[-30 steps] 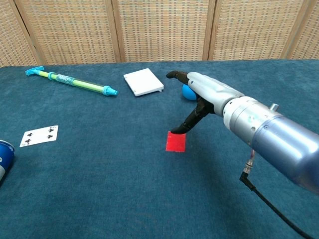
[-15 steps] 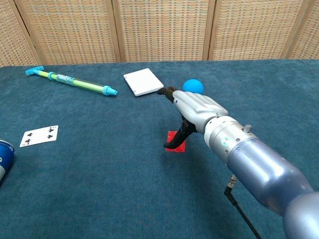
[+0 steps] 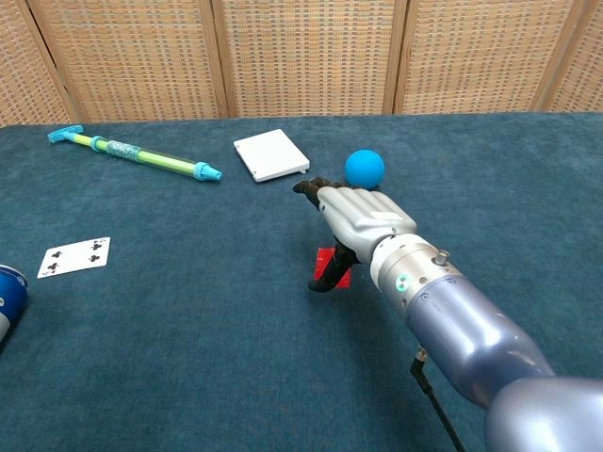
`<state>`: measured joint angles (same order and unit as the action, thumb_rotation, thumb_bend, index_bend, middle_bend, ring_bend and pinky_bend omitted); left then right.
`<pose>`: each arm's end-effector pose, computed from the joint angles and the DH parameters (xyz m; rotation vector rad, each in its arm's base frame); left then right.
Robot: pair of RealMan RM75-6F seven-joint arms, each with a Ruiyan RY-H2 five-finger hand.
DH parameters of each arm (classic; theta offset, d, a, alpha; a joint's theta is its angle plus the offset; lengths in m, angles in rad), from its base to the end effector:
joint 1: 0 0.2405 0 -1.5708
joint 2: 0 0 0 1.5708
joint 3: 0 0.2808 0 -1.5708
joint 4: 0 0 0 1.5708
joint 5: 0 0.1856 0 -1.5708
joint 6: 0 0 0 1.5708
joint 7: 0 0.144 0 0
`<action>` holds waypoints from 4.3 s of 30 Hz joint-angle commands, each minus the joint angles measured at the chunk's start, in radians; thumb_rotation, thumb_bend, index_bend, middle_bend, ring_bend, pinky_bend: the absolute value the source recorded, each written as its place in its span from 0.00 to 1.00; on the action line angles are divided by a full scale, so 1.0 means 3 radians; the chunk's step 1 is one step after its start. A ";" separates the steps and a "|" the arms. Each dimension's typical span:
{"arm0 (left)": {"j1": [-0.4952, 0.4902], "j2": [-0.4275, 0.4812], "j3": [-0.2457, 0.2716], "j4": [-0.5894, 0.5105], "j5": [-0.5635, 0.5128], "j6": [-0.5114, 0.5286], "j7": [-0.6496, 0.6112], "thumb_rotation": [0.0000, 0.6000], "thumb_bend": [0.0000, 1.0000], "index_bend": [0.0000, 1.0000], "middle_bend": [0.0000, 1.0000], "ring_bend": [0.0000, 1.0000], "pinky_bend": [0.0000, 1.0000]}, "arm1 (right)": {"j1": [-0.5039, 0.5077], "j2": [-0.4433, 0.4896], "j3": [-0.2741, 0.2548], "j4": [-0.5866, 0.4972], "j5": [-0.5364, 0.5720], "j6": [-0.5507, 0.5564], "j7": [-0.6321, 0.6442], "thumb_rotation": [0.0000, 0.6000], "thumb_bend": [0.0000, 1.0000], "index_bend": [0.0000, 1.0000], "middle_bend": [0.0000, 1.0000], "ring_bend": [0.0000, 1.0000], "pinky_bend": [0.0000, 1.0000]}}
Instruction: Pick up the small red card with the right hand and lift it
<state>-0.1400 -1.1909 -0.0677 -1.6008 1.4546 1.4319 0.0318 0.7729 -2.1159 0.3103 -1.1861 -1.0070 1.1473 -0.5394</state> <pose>-0.3180 0.2016 0.1665 -1.3919 -0.9421 -0.9277 -0.0931 -0.3239 -0.1208 1.6585 -1.0879 1.0252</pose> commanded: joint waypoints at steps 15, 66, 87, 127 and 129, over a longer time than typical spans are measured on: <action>-0.0019 -0.0019 0.0000 0.0024 -0.0033 -0.0036 0.0018 1.00 0.13 0.00 0.00 0.00 0.04 | -0.0022 -0.0036 0.0050 0.0252 0.0136 -0.0163 -0.0082 1.00 0.30 0.05 0.00 0.00 0.00; -0.0005 0.0010 0.0023 -0.0038 0.0041 0.0042 0.0000 1.00 0.13 0.00 0.00 0.00 0.04 | -0.0246 0.0218 -0.0052 -0.0322 -0.0098 -0.0028 0.0021 1.00 0.42 0.09 0.00 0.00 0.00; 0.0000 0.0023 0.0016 -0.0038 0.0033 0.0051 -0.0024 1.00 0.13 0.00 0.00 0.00 0.04 | -0.0174 0.0088 -0.0015 -0.0033 0.0056 -0.0233 0.0037 1.00 0.40 0.09 0.00 0.00 0.00; -0.0011 0.0034 0.0028 -0.0052 0.0031 0.0016 -0.0050 1.00 0.13 0.00 0.00 0.00 0.04 | -0.0158 0.0043 0.0028 0.0214 0.0049 -0.0295 0.0121 1.00 0.46 0.57 0.10 0.00 0.00; -0.0011 0.0033 0.0028 -0.0052 0.0030 0.0015 -0.0051 1.00 0.13 0.00 0.00 0.00 0.04 | -0.0159 0.0044 0.0027 0.0209 0.0049 -0.0295 0.0122 1.00 0.46 0.59 0.12 0.00 0.00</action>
<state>-0.1433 -1.1809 -0.0593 -1.6163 1.4636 1.4364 0.0166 0.7253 -2.1027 0.3185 -1.1228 -0.9923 1.0587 -0.5029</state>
